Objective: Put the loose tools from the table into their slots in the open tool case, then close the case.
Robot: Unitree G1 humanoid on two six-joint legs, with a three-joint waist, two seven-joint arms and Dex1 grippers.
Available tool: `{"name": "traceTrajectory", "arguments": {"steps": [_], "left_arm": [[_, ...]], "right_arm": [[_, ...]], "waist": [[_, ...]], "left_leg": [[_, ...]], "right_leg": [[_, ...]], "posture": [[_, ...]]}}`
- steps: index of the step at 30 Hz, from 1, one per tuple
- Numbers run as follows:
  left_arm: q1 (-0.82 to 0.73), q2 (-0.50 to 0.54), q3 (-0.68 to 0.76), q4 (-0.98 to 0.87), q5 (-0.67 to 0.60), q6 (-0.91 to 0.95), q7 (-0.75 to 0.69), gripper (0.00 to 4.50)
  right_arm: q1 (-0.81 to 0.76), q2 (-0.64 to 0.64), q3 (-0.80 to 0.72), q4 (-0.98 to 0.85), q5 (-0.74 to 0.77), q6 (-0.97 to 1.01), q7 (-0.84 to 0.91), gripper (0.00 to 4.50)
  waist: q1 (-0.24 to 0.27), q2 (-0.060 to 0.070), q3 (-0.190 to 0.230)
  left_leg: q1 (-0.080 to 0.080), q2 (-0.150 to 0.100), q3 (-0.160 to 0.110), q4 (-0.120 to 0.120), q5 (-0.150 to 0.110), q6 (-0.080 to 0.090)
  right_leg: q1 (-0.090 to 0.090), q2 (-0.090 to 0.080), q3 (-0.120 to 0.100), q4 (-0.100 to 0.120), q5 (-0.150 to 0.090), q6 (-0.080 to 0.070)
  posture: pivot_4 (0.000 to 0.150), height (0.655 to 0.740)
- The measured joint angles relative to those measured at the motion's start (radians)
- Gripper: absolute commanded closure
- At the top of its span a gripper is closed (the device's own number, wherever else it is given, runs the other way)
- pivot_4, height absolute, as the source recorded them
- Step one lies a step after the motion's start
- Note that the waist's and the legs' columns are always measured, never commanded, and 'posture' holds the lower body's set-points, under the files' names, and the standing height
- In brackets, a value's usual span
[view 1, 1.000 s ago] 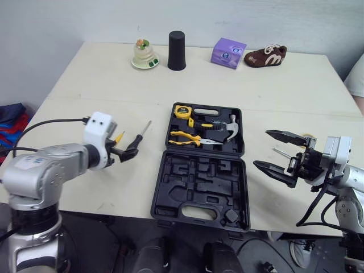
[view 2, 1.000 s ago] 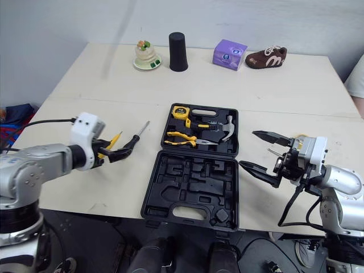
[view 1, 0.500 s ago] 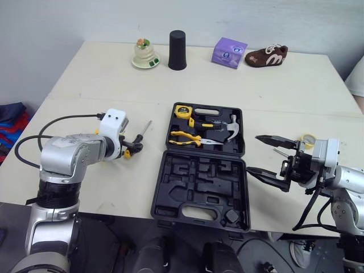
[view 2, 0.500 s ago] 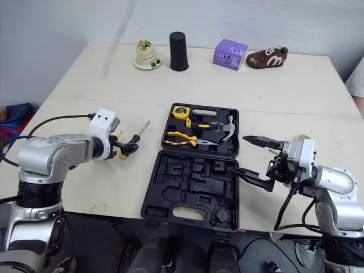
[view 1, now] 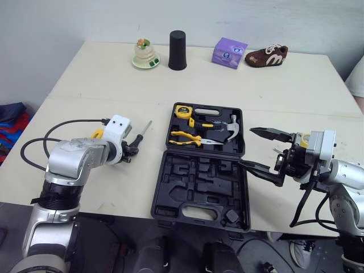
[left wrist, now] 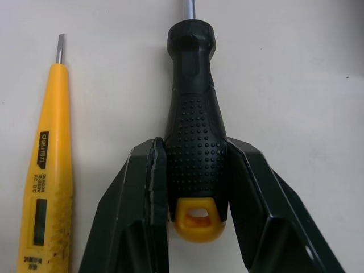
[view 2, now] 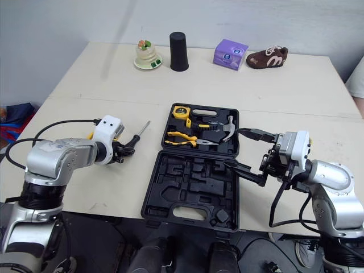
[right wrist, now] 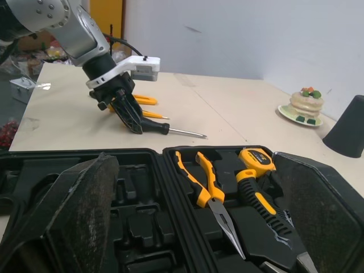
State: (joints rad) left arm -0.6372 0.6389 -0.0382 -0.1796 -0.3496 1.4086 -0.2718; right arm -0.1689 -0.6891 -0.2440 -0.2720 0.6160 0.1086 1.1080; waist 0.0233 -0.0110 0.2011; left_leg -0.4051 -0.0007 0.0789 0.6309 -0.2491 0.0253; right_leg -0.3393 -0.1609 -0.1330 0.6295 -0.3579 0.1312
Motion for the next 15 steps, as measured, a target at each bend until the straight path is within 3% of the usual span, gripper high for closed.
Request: {"name": "traceTrajectory", "arguments": {"steps": [4,8,13,15], "left_arm": [[0.025,0.000,0.015,-0.003,0.016,-0.094,-0.008,3.51],[0.007,0.114,-0.008,-0.049,0.020,-0.207,-0.114,3.51],[-0.065,0.294,-0.062,-0.135,-0.008,-0.525,-0.498,3.51],[-0.101,0.285,-0.133,-0.170,-0.026,-0.631,-0.654,3.51]], "right_arm": [[-0.001,-0.003,-0.004,0.015,-0.010,-0.008,-0.003,0.00],[0.001,-0.013,-0.017,0.045,-0.018,-0.026,0.003,0.00],[0.039,-0.091,-0.080,0.117,-0.045,-0.056,0.050,0.00],[0.059,-0.098,-0.091,0.120,-0.044,-0.060,0.062,0.00]], "waist": [[0.001,-0.001,0.000],[0.000,-0.003,0.002],[0.004,-0.003,0.002],[0.006,-0.003,0.002]], "left_leg": [[-0.001,0.000,0.000,0.000,0.000,0.000],[-0.001,0.000,0.000,-0.001,0.000,0.000],[-0.001,-0.001,0.003,-0.001,-0.001,0.001],[-0.001,-0.001,0.004,-0.001,-0.001,0.002]], "right_leg": [[0.000,0.000,0.000,0.000,0.000,0.000],[-0.001,0.000,0.000,-0.001,0.000,0.000],[-0.001,-0.001,-0.002,-0.002,0.000,0.000],[-0.001,-0.001,-0.002,-0.002,0.000,0.000]], "posture": [[0.150,0.7400],[0.150,0.7400],[0.150,0.7400],[0.150,0.7400]]}}
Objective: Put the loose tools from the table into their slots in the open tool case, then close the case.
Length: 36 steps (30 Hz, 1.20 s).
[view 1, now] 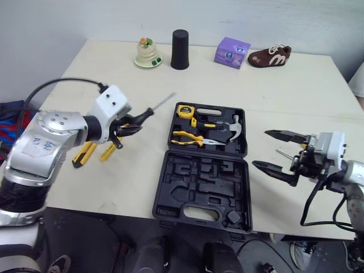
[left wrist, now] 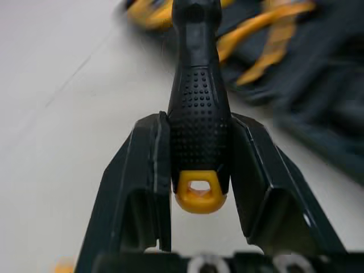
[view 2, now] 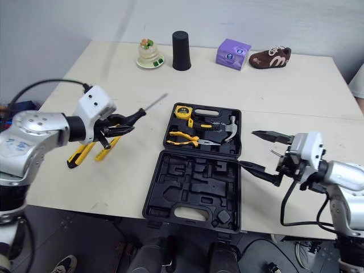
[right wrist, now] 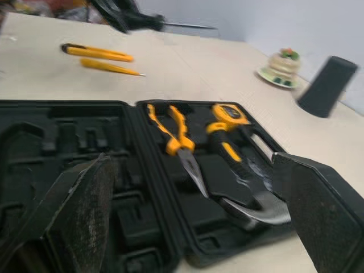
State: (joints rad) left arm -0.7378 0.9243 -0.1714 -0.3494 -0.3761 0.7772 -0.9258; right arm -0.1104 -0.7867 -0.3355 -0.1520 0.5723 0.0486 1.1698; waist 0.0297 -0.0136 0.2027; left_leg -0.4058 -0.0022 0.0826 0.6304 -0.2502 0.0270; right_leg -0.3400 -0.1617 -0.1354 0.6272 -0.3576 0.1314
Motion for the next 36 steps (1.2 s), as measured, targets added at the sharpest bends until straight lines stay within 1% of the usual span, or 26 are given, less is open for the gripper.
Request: {"name": "traceTrajectory", "arguments": {"steps": [1,4,7,12,15,20,23,26,36], "left_arm": [[-0.013,-0.017,-0.039,0.002,0.002,-0.042,-0.049,3.51],[-0.082,-0.059,-0.174,0.069,0.078,-0.172,-0.164,3.51],[-0.160,-0.116,-0.274,0.179,0.179,-0.265,-0.223,3.51],[-0.246,-0.214,-0.399,0.337,0.318,-0.306,-0.285,3.51],[-0.287,-0.264,-0.456,0.396,0.377,-0.312,-0.328,3.51],[-0.313,-0.283,-0.465,0.443,0.440,-0.294,-0.333,3.51],[-0.315,-0.327,-0.467,0.464,0.481,-0.286,-0.316,3.51],[-0.317,-0.326,-0.468,0.461,0.500,-0.265,-0.342,3.51],[-0.316,-0.351,-0.468,0.440,0.545,-0.201,-0.347,3.51]], "right_arm": [[0.011,-0.002,-0.003,-0.003,0.000,-0.002,0.007,0.00],[0.053,-0.022,-0.018,-0.002,-0.011,-0.009,0.017,0.00],[0.063,-0.028,-0.026,-0.007,-0.017,-0.011,0.015,0.00],[0.096,-0.028,-0.023,-0.066,-0.013,0.019,-0.007,0.00],[0.119,-0.028,-0.026,-0.106,-0.011,0.022,-0.024,0.00],[0.169,-0.017,-0.028,-0.121,-0.011,0.024,-0.038,0.00],[0.214,0.000,-0.040,-0.137,-0.009,0.015,-0.045,0.00],[0.246,0.007,-0.042,-0.139,-0.009,-0.003,-0.037,0.00],[0.247,0.023,-0.045,-0.113,-0.006,-0.057,-0.010,0.00]], "waist": [[-0.001,0.000,0.000],[-0.001,0.000,0.000],[-0.008,0.000,0.000],[-0.004,0.000,0.000],[-0.003,0.000,0.000],[-0.004,0.000,0.000],[-0.004,0.000,0.000],[-0.005,0.000,0.000],[-0.004,0.000,0.000]], "left_leg": [[0.000,0.000,0.000,0.000,0.000,0.000],[0.000,0.000,0.002,0.001,0.000,0.001],[0.001,0.001,0.004,0.001,0.000,0.001],[0.000,0.003,0.004,0.001,0.000,0.002],[0.000,0.002,0.004,0.003,-0.002,0.004],[-0.001,0.002,0.004,0.004,-0.002,0.004],[-0.001,0.002,0.004,0.005,-0.002,0.005],[0.000,0.002,0.004,0.005,-0.002,0.005],[0.000,0.002,0.003,0.006,-0.002,0.005]], "right_leg": [[0.000,0.000,0.000,0.000,0.000,0.000],[-0.001,0.000,0.000,0.000,0.000,0.000],[-0.002,0.001,0.001,0.001,0.000,0.000],[-0.002,0.003,0.000,0.002,0.000,0.001],[-0.001,0.002,0.001,0.001,0.001,0.002],[-0.001,0.001,0.001,0.001,0.001,0.002],[-0.001,0.001,0.001,0.001,0.001,0.003],[-0.001,0.001,0.001,0.002,0.001,0.003],[0.000,0.001,0.001,0.002,0.001,0.003]], "posture": [[0.150,0.7400],[0.150,0.7400],[0.150,0.7400],[0.150,0.7400],[0.150,0.7400],[0.150,0.7400],[0.150,0.7400],[0.150,0.7400],[0.150,0.7400]]}}
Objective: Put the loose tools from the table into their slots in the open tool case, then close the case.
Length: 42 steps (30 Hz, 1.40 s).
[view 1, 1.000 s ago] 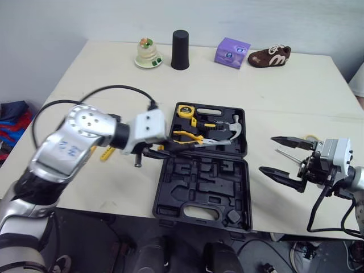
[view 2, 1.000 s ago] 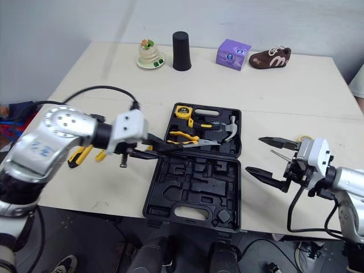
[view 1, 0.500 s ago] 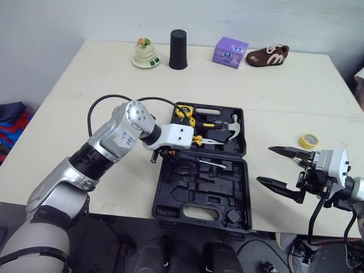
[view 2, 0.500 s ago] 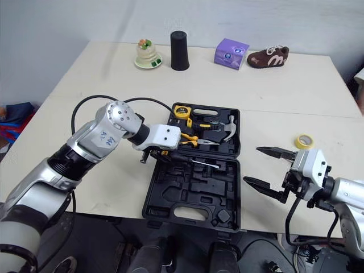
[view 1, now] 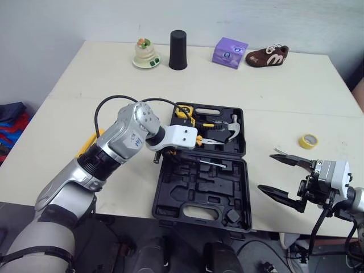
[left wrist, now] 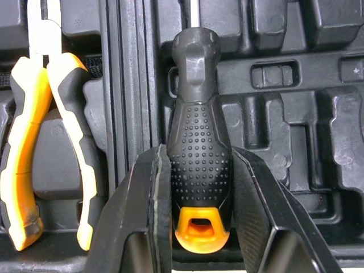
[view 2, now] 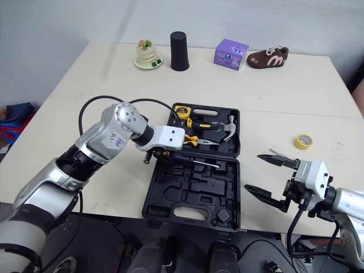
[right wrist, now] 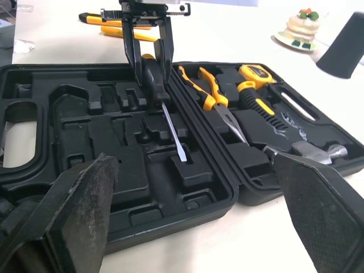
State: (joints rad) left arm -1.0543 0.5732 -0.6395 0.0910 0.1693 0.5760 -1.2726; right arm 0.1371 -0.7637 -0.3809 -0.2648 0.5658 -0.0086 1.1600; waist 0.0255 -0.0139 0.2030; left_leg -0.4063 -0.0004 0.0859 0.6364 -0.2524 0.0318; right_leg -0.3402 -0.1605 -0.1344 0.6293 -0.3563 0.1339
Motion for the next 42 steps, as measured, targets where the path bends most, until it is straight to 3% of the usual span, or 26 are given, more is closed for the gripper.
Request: {"name": "traceTrajectory", "arguments": {"steps": [6,7,8,12,19,24,27,30,34,42], "left_arm": [[0.000,-0.005,0.001,-0.001,0.008,0.011,-0.001,3.51],[0.000,-0.004,0.001,-0.001,0.009,0.013,-0.003,2.51],[0.000,-0.005,0.001,-0.001,0.010,0.014,-0.006,2.31],[0.000,-0.012,0.001,-0.001,0.012,0.013,0.002,0.79],[-0.042,-0.013,0.054,-0.208,-0.093,0.152,-0.090,0.79],[-0.013,-0.013,0.093,-0.187,-0.097,0.141,-0.031,0.79],[0.085,-0.055,0.218,-0.119,-0.173,0.021,0.019,1.56],[0.185,-0.126,0.379,-0.037,-0.301,-0.095,0.058,2.80],[0.258,-0.155,0.502,0.070,-0.351,-0.282,0.115,4.47],[0.316,-0.203,0.454,0.192,-0.302,-0.416,0.170,4.47]], "right_arm": [[-0.001,0.010,0.001,0.015,0.000,-0.026,0.011,0.00],[-0.002,0.013,0.001,0.019,0.000,-0.031,0.013,0.00],[-0.003,0.017,0.002,0.021,0.000,-0.033,0.014,0.00],[-0.007,0.021,0.008,0.023,0.000,-0.033,0.014,0.00],[-0.008,0.020,0.009,0.027,0.005,-0.028,0.017,0.00],[-0.011,0.020,0.009,0.035,0.006,-0.026,0.015,0.00],[-0.010,0.020,0.009,0.034,0.007,-0.016,0.007,0.00],[-0.007,0.021,0.009,0.033,0.007,-0.008,-0.010,0.00],[0.005,0.022,0.009,0.030,0.008,0.006,-0.030,0.00],[0.006,0.027,0.009,0.018,0.008,0.011,-0.058,0.00]], "waist": [[0.000,0.000,0.000],[0.000,0.000,0.000],[0.000,0.000,0.000],[0.000,0.000,0.000],[0.001,0.000,0.000],[-0.004,0.001,0.000],[-0.004,0.001,-0.001],[-0.002,0.001,0.000],[-0.001,0.001,0.000],[0.001,0.001,0.000]], "left_leg": [[0.000,0.000,0.000,0.001,0.000,0.000],[0.000,0.000,0.000,0.001,0.000,0.000],[0.000,0.000,0.000,0.001,0.000,0.000],[0.000,0.000,0.000,0.002,0.000,0.000],[-0.001,-0.001,-0.001,0.002,-0.001,0.001],[0.001,0.000,-0.001,0.003,-0.001,0.001],[0.000,0.000,-0.001,0.003,-0.001,0.001],[-0.002,0.000,-0.003,0.007,-0.002,0.003],[0.000,-0.002,-0.002,0.010,-0.003,0.005],[-0.001,-0.003,-0.002,0.011,-0.004,0.006]], "right_leg": [[0.000,0.000,0.000,0.000,0.000,0.000],[0.000,0.000,0.000,0.000,0.000,0.000],[0.000,0.000,0.000,0.000,0.000,0.000],[0.000,0.000,0.000,0.000,0.000,0.000],[0.001,-0.001,-0.001,0.000,0.000,0.000],[0.001,-0.001,0.000,0.000,0.000,0.000],[0.001,-0.001,0.000,0.001,0.000,0.000],[0.001,-0.001,-0.002,0.003,0.000,0.000],[0.003,-0.003,-0.001,0.004,0.000,0.000],[0.003,-0.004,-0.001,0.005,0.001,0.001]], "posture": [[0.150,0.7400],[0.150,0.7400],[0.150,0.7400],[0.150,0.7400],[0.150,0.7400],[0.150,0.7400],[0.150,0.7400],[0.150,0.7400],[0.150,0.7400],[0.150,0.7400]]}}
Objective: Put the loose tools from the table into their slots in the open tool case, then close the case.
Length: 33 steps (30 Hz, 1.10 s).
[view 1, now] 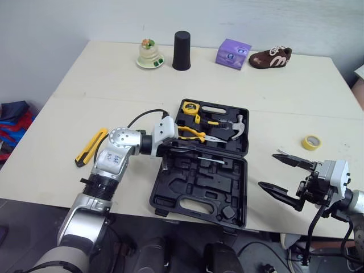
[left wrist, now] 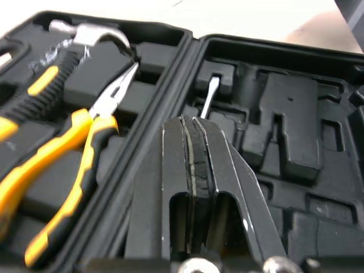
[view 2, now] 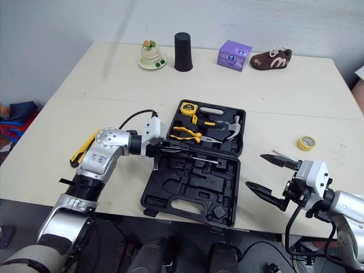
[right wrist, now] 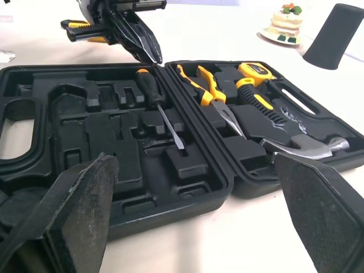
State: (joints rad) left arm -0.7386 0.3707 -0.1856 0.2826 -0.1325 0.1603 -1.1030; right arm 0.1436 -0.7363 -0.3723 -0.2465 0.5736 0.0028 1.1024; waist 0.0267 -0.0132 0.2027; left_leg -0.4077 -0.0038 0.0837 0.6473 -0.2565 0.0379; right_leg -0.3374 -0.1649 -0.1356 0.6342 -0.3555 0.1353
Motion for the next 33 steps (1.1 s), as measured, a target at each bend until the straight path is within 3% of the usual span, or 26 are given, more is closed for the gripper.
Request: {"name": "traceTrajectory", "arguments": {"steps": [11,16,20,24,31,33], "left_arm": [[-0.017,-0.026,-0.076,0.118,0.082,-0.080,0.030,4.47],[-0.081,-0.010,-0.135,0.129,0.100,0.050,-0.009,4.47],[-0.103,0.000,-0.183,0.122,0.139,0.126,-0.009,4.47],[-0.108,-0.042,-0.200,0.164,0.146,0.160,0.032,4.47],[-0.035,-0.030,-0.149,0.074,0.110,0.114,0.030,4.47],[0.009,-0.032,-0.093,0.035,0.046,0.113,0.028,3.87]], "right_arm": [[-0.002,0.001,0.001,-0.012,0.000,0.020,-0.024,0.00],[0.004,0.002,0.003,-0.045,-0.001,0.027,-0.049,0.00],[0.037,0.003,0.001,-0.045,-0.003,0.026,-0.059,0.00],[0.034,0.028,0.001,-0.069,0.007,0.035,-0.091,0.00],[0.047,0.034,-0.052,-0.050,0.006,0.026,-0.104,0.00],[0.072,0.039,-0.107,-0.005,0.003,-0.007,-0.102,0.00]], "waist": [[-0.002,0.000,0.000],[-0.001,0.000,-0.004],[-0.003,0.000,-0.015],[-0.002,0.005,-0.028],[-0.003,0.008,-0.031],[-0.003,0.008,-0.028]], "left_leg": [[0.001,0.000,0.001,0.000,0.000,0.000],[0.002,0.000,0.001,0.000,-0.001,0.000],[0.008,0.001,0.000,-0.001,-0.002,-0.001],[0.024,0.004,0.000,0.000,-0.020,0.000],[0.021,0.007,-0.001,0.000,-0.019,-0.002],[0.019,0.007,-0.002,0.000,-0.019,-0.001]], "right_leg": [[0.000,0.000,0.001,0.001,0.000,0.000],[0.002,0.000,0.001,-0.004,0.000,0.000],[0.009,0.001,0.000,-0.008,0.000,0.000],[0.029,0.001,0.002,-0.016,0.000,0.000],[0.030,0.002,0.003,-0.023,0.000,0.000],[0.029,0.004,0.002,-0.024,0.000,0.000]], "posture": [[0.150,0.7400],[0.150,0.7400],[0.150,0.7400],[0.150,0.7400],[0.150,0.7400],[0.150,0.7400]]}}
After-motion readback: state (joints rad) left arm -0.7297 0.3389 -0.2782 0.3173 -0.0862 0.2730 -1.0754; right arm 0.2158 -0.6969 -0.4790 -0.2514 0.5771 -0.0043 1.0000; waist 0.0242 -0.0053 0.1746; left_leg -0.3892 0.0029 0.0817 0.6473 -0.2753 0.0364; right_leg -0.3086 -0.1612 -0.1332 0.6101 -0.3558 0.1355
